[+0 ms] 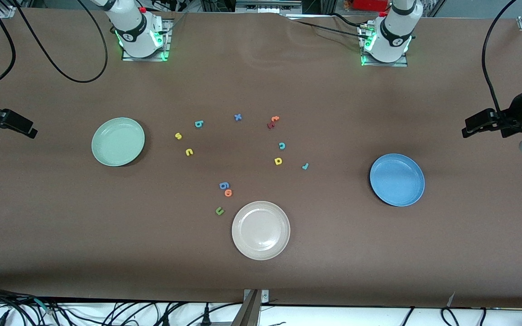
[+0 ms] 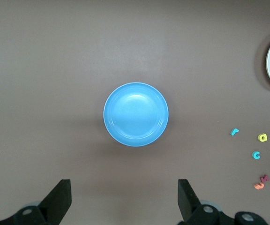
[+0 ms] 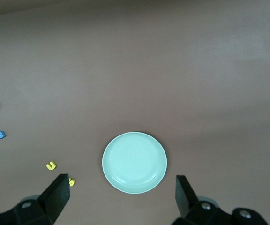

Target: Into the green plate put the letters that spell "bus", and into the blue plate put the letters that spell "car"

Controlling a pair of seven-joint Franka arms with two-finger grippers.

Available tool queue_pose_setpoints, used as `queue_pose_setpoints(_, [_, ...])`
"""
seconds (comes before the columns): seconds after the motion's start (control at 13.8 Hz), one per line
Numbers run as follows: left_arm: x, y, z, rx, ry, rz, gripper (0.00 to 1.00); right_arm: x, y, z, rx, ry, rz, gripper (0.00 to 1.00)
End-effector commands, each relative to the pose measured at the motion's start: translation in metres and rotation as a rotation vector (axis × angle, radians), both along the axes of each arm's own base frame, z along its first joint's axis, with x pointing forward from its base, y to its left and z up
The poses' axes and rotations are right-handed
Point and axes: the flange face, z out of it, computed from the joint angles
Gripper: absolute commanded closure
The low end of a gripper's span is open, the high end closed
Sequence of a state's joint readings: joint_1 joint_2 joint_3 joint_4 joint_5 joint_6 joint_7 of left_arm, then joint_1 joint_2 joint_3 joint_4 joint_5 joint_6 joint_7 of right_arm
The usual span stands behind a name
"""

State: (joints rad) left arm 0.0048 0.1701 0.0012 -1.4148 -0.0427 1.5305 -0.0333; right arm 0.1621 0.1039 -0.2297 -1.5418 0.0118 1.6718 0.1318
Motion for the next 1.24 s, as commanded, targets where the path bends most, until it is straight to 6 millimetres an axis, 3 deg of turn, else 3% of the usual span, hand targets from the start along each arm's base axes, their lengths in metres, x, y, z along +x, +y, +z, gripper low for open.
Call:
queue_pose_setpoints(0.0, [-0.0168,-0.005,0.0027,0.044,-0.027,-0.039,0.0,-0.0029,0.0055,0.0062,0.017,-0.007,-0.004,0.0])
queue_pose_setpoints(1.16, [-0.0152,-0.0053,-0.0048,0.065,0.002,-0.059,0.0,-0.0036,0.0083,0.0041,0.019,-0.001,-0.004,0.0])
